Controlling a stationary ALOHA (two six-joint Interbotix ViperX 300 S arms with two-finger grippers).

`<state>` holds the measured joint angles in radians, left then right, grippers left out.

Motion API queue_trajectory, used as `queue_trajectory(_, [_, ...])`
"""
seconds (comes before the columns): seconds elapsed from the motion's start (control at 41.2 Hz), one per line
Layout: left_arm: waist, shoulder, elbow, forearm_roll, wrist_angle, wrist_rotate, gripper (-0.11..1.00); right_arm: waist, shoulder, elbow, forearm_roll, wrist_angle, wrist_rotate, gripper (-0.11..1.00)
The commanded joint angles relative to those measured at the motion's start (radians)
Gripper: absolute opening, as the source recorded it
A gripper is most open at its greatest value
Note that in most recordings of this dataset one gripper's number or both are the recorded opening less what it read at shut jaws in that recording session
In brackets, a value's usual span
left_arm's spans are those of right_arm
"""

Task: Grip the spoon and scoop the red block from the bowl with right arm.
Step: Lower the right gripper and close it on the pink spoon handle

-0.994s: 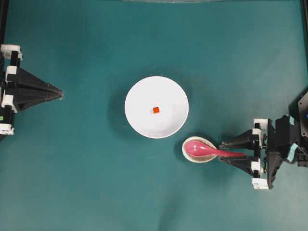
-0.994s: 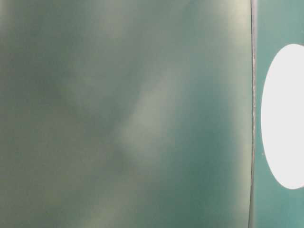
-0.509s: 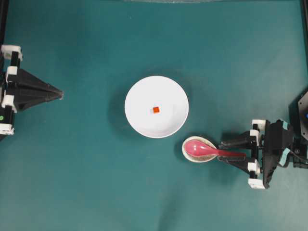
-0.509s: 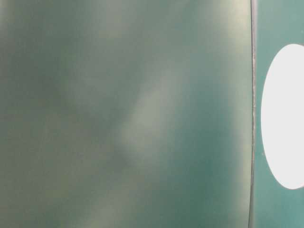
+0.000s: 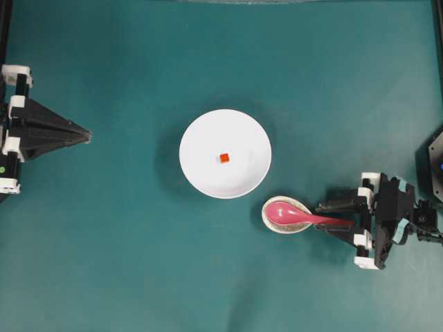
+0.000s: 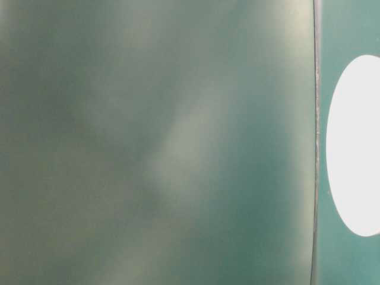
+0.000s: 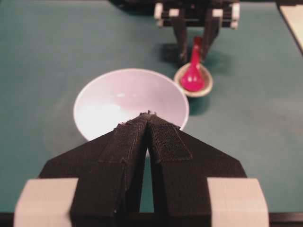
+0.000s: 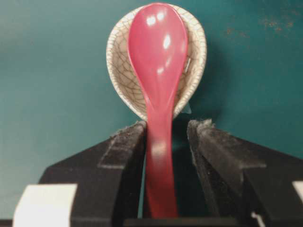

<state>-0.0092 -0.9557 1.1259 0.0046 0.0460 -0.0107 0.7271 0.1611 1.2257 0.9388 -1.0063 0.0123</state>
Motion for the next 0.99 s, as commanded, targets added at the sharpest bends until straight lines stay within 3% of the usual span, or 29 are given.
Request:
queue_trajectory(0.0, [-0.002, 0.008, -0.023, 0.003, -0.005, 0.0, 0.0, 0.005, -0.009, 0.002, 0.002, -0.008, -0.008, 0.47])
queue_trajectory(0.606, [-0.002, 0.008, -0.023, 0.003, 0.028, -0.003, 0.0, 0.005, -0.009, -0.012, 0.002, -0.003, -0.137, 0.47])
queue_trajectory(0.97, [-0.002, 0.006, -0.025, 0.003, 0.031, -0.003, 0.0, 0.005, -0.028, -0.008, 0.0, -0.003, -0.181, 0.47])
